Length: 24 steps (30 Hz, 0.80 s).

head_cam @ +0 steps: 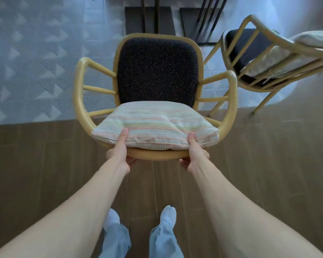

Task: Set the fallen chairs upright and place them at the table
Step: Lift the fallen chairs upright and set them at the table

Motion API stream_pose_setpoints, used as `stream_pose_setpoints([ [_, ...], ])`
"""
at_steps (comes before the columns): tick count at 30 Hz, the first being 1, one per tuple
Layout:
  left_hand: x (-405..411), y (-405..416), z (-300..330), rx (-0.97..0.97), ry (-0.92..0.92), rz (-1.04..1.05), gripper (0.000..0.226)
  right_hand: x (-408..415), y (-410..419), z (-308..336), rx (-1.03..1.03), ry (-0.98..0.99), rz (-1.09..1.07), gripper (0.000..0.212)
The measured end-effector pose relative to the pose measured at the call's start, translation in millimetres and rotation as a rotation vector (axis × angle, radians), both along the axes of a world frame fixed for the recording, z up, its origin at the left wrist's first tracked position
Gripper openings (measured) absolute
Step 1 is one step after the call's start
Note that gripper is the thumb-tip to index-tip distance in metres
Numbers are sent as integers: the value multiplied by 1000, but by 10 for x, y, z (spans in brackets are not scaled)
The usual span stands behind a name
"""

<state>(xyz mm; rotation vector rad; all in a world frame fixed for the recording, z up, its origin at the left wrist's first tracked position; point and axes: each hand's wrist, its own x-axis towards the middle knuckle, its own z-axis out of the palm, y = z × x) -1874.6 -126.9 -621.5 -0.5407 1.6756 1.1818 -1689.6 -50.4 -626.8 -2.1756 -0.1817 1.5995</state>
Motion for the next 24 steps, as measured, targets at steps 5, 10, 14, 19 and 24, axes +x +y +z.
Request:
stream_pose_setpoints([
  [5, -156, 707, 80, 8, 132, 6, 47, -208, 679, 53, 81, -17, -24, 73],
  [10, -295, 1333, 93, 64, 201, 115, 41, -492, 1280, 36, 157, -162, -30, 82],
  [14, -449, 1775, 211, 89, 204, 122, 43, -648, 1725, 131, 197, -171, -24, 79],
  [19, -581, 2184, 303, 97, 205, 107, 39, -796, 2139, 220, 220, -247, -9, 75],
  [24, -657, 2441, 274, 72, 249, 75, 36, -893, 2389, 214, 217, -279, 2, 62],
])
